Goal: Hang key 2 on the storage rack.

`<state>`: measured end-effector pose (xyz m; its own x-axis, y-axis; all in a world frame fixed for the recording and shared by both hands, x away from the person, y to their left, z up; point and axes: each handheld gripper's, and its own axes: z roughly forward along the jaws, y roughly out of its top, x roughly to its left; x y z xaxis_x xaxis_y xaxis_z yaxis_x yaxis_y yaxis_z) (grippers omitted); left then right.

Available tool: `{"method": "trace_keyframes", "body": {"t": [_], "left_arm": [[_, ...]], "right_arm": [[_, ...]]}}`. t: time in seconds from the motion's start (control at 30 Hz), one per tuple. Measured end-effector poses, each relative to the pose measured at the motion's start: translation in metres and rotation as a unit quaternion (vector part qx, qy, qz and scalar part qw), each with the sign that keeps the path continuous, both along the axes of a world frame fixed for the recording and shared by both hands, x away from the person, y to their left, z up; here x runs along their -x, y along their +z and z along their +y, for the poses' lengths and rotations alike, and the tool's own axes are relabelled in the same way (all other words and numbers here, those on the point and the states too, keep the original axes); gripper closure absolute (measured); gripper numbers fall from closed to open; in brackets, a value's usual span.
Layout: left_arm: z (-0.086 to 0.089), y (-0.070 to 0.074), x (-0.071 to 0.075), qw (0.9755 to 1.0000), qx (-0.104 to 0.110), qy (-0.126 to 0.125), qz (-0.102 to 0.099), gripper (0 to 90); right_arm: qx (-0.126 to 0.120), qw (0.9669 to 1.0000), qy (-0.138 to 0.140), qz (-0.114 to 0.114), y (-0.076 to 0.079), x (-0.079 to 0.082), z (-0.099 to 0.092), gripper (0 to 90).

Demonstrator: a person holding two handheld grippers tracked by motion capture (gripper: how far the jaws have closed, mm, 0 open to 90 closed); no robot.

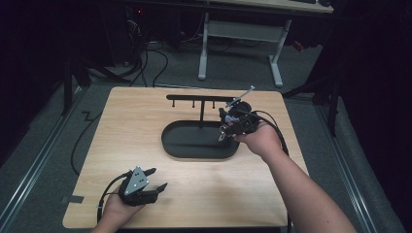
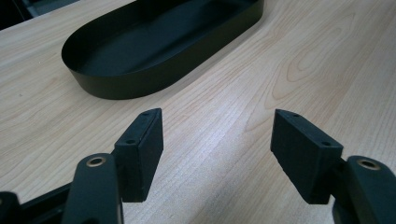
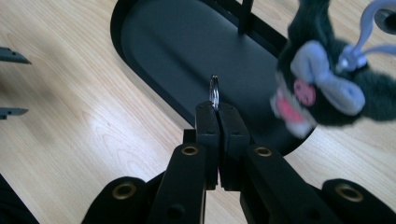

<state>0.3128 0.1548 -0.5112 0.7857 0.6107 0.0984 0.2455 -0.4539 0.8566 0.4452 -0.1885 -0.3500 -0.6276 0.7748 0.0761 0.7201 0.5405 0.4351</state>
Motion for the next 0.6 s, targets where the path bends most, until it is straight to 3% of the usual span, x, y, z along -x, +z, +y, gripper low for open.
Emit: {"method": "trace_keyframes", "body": {"t": [0.3, 0.6], "left_arm": [[0.000, 0.000, 0.000, 1.0000, -0.004, -0.002, 0.000, 35.3], [0.000, 0.000, 0.000, 1.0000, -0.004, -0.005, 0.003, 35.3]], "right_arm": [[0.003, 1.0000, -0.006, 0.007, 0.011, -0.020, 0.009, 89.4], [0.004, 1.0000, -0.005, -0.006, 0.019, -0.039, 0.020, 89.3]]}}
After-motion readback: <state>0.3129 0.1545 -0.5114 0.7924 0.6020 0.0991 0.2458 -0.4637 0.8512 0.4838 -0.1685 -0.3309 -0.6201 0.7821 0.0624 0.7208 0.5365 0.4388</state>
